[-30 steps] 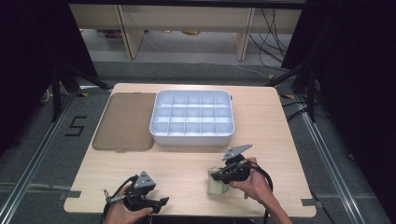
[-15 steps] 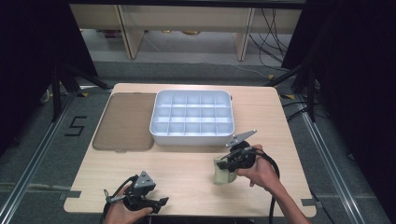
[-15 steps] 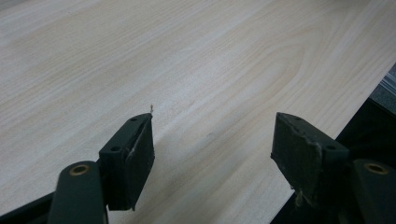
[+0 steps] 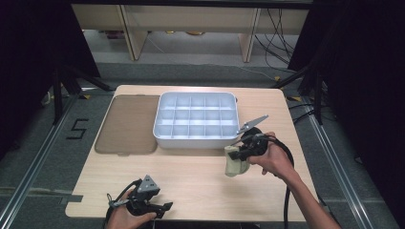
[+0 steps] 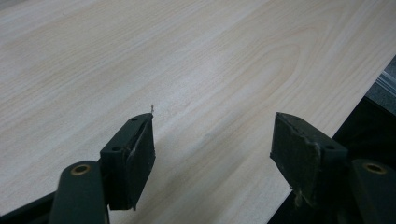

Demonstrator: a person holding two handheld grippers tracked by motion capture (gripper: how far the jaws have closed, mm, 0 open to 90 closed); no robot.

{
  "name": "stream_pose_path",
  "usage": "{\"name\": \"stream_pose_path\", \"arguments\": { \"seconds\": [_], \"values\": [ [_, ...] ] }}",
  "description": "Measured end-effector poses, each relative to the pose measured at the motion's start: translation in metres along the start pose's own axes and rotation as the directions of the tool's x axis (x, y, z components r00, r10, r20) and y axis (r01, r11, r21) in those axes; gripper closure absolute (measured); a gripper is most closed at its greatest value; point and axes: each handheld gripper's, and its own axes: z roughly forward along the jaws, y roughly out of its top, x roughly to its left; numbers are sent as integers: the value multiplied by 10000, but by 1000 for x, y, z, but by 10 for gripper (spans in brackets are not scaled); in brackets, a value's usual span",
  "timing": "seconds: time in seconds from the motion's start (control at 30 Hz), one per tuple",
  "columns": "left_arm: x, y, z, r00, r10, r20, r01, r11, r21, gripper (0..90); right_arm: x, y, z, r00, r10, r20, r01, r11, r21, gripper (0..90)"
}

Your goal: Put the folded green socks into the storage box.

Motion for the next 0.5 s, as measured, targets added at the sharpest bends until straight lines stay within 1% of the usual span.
{"name": "stream_pose_path", "arguments": {
  "seconds": [0.03,0.07,0.1,0.13,0.17,0.27,0.3,0.37,0.4,0.43,0.47,0.5],
  "values": [
    [0,0,0,10000,30,8,-30,10000,30,297,-2,2,-2,10000,-31,92,31,10000,0,744],
    [0,0,0,10000,2,-30,-2,10000,39,297,-3,3,-3,10000,70,23,-70,10000,29,744],
    [0,0,0,10000,11,-27,-11,10000,55,297,-4,4,-6,9995,230,224,-233,9997,114,744],
    [0,0,0,10000,8,-23,-8,10000,44,297,-6,6,-6,9999,-58,152,59,10000,-43,744],
    [0,0,0,10000,19,-24,-19,10000,40,296,-6,7,-8,9999,85,137,-85,10000,50,744],
    [0,0,0,10000,50,56,-51,10000,59,295,-10,12,-14,9989,270,376,-276,9995,180,744],
    [0,0,0,10000,72,55,-72,10000,37,296,-11,13,-14,9995,181,254,-184,9998,107,744],
    [-1,0,0,9999,-109,43,109,9999,13,291,-14,16,-17,9992,266,306,-269,9996,103,744],
    [-1,0,1,9999,-101,-23,101,9999,22,291,-16,18,-18,9993,103,354,-103,9999,-14,744],
    [-1,-1,1,10000,-83,-39,84,10000,39,289,-16,20,-20,9986,377,364,-382,9992,135,744],
    [-1,-1,1,10000,-77,-29,78,10000,38,289,-18,21,-21,9990,253,361,-256,9997,65,744],
    [-1,0,1,10000,-74,-39,74,10000,44,289,-17,23,-22,9983,441,385,-447,9989,157,744]
  ]
}}
